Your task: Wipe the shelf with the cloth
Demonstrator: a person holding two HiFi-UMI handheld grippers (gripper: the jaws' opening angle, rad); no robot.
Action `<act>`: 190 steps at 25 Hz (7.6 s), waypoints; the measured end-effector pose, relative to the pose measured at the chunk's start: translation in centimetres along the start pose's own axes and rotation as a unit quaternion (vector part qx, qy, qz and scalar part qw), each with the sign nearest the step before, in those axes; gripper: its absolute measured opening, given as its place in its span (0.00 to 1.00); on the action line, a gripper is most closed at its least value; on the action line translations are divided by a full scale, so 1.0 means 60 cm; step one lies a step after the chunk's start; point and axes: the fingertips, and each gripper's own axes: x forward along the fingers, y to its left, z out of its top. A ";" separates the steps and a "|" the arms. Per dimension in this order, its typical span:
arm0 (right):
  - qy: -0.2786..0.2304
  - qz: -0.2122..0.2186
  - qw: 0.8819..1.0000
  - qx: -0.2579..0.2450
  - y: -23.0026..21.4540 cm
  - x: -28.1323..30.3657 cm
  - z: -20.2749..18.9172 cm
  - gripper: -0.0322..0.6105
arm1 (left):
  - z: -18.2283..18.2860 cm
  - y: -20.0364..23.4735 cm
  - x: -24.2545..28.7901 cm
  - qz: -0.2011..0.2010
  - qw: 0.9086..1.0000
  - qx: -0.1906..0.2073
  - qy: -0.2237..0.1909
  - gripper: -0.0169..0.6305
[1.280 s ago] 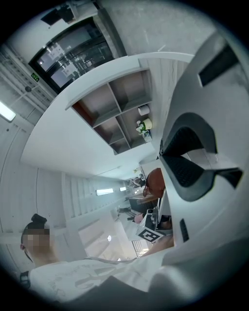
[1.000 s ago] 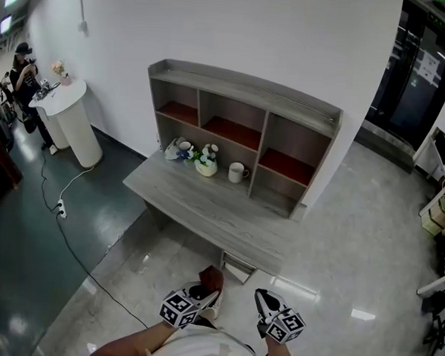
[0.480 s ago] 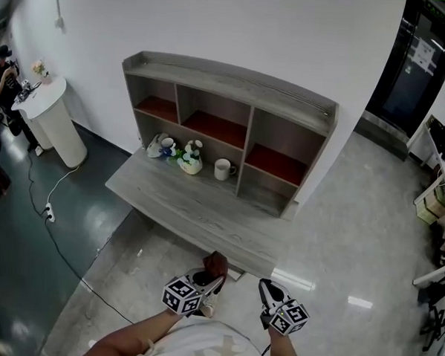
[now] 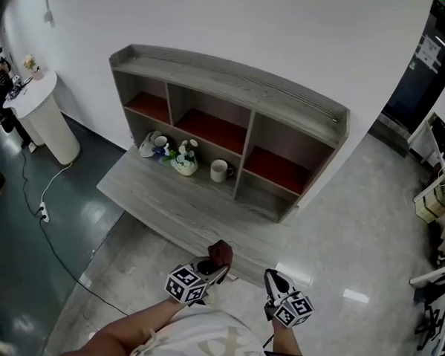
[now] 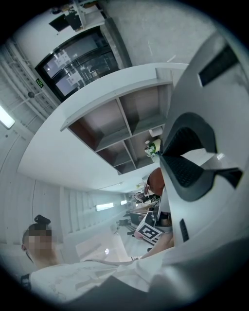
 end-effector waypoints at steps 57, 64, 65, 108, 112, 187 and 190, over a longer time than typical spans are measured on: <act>-0.019 -0.065 0.998 0.012 -0.250 0.066 0.098 0.06 | 0.376 0.046 0.453 -0.089 0.988 0.105 0.068 0.19; -0.020 -0.074 0.997 0.027 -0.282 0.044 0.095 0.06 | 0.393 0.060 0.539 -0.085 0.979 0.134 0.127 0.19; -0.020 -0.076 0.996 0.030 -0.287 0.041 0.093 0.06 | 0.395 0.063 0.547 -0.082 0.978 0.137 0.134 0.19; 0.008 -0.032 0.999 0.043 -0.283 0.128 0.083 0.06 | 0.417 0.307 0.443 0.172 0.975 0.009 0.138 0.18; 0.009 -0.029 0.999 0.041 -0.272 0.128 0.081 0.06 | 0.407 0.301 0.424 0.175 0.976 0.000 0.133 0.18; 0.005 0.062 0.998 0.002 -0.132 0.359 0.117 0.06 | 0.542 0.412 0.238 0.080 0.989 0.101 0.074 0.19; 0.004 0.050 0.999 0.001 -0.134 0.362 0.119 0.06 | 0.542 0.408 0.256 0.067 0.987 0.114 0.088 0.19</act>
